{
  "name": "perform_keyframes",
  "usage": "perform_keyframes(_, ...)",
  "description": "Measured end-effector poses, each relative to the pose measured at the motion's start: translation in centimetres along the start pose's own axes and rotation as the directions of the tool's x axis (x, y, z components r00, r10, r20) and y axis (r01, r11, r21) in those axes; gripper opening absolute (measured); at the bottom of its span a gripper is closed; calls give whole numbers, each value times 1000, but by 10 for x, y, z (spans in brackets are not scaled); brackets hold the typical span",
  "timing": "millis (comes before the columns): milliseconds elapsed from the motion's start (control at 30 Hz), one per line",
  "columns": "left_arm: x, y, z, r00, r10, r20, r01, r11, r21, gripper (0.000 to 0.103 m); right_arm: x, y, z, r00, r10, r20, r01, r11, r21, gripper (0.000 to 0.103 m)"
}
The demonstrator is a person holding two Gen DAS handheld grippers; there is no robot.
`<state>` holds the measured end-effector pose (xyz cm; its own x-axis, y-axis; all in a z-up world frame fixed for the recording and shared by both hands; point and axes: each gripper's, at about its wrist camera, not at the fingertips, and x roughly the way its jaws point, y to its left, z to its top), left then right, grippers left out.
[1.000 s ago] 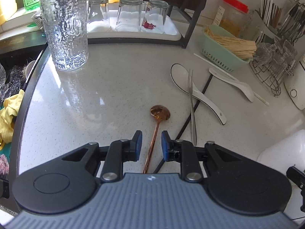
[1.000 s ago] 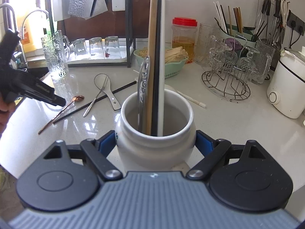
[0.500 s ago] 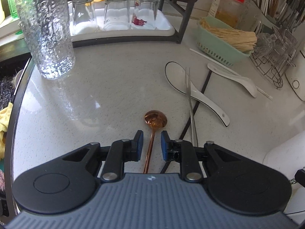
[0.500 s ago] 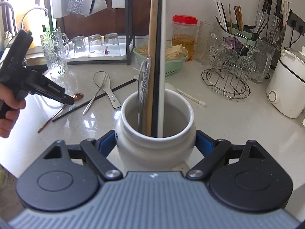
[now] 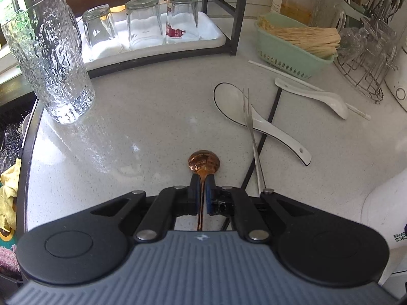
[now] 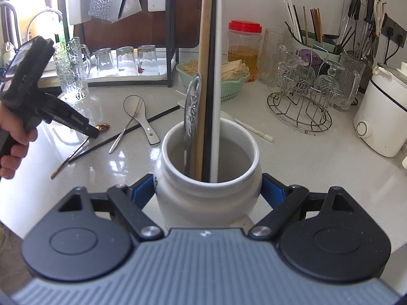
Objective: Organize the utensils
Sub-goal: 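Close the left tool on the copper spoon's handle, then lift the copper spoon upright with the left tool toward the jar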
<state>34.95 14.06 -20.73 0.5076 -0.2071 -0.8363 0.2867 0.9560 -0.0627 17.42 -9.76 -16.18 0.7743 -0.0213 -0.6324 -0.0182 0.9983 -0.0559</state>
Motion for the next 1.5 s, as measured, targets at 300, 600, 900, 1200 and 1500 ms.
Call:
perform_keyframes(300,-23,-1,4,997,-43,67,45,999,-27,5,0,4,-1,1000,-21,8,20,1000,18,90)
perform_keyframes(600,-51,-17,1,987,-116,115,117,993,-6,5,1,8,-1,999,-38,21,37,999,29,90)
perform_keyframes(900,-79,-38,-1,973,-157,172,159,987,2,3,2,7,-1,999,-28,31,28,999,25,90)
perform_keyframes(1200,-93,-53,-3,965,-166,203,164,986,30,0,5,7,-1,998,-23,52,22,1000,18,90)
perform_keyframes(1500,-64,-37,-5,973,-206,101,209,978,-23,2,10,9,3,998,-31,55,30,999,26,90)
